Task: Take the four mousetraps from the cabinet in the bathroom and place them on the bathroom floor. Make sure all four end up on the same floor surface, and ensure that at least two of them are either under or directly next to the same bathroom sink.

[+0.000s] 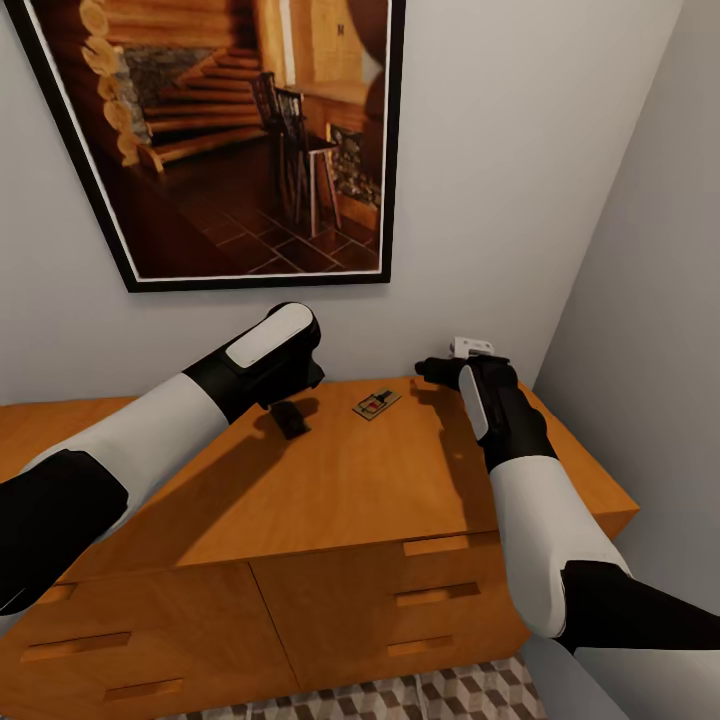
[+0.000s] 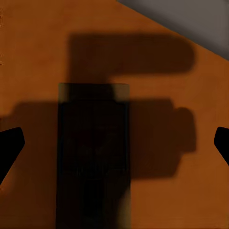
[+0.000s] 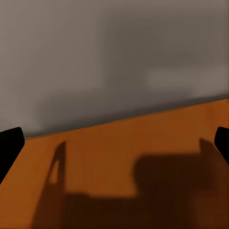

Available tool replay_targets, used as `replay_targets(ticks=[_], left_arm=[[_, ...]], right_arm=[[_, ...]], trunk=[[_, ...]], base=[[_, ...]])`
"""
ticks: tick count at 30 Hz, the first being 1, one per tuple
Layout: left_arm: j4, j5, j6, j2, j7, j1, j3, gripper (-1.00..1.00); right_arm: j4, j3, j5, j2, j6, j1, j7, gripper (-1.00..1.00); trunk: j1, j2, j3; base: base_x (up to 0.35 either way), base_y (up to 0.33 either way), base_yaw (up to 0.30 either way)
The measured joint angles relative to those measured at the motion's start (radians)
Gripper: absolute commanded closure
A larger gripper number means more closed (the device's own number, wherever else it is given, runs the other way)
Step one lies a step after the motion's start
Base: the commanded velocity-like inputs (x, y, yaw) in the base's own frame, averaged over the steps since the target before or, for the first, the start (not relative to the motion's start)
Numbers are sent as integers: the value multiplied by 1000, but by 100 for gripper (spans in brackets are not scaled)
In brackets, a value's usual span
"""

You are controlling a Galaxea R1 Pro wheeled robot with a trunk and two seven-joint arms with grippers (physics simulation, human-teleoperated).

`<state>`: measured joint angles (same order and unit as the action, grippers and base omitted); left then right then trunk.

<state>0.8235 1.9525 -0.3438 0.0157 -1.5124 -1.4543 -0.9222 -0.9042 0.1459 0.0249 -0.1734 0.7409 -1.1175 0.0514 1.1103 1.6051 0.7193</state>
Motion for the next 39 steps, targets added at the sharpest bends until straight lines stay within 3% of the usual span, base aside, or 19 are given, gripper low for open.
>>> replay_targets(ticks=[18, 31, 39], left_arm=[[-3, 0, 0, -3, -1, 0, 0, -100], [1, 0, 2, -3, 0, -42, 0, -100], [0, 0, 2, -3, 0, -42, 0, -100]], right_arm=[[-4, -2, -2, 0, 0, 0, -1, -100], [-59, -1, -8, 0, -1, 0, -2, -100], [-60, -1, -9, 0, -1, 0, -2, -100]], trunk=[[69, 126, 56], [118, 217, 97], [119, 217, 97]], base=[[0, 0, 0], [0, 0, 0], [0, 0, 0]])
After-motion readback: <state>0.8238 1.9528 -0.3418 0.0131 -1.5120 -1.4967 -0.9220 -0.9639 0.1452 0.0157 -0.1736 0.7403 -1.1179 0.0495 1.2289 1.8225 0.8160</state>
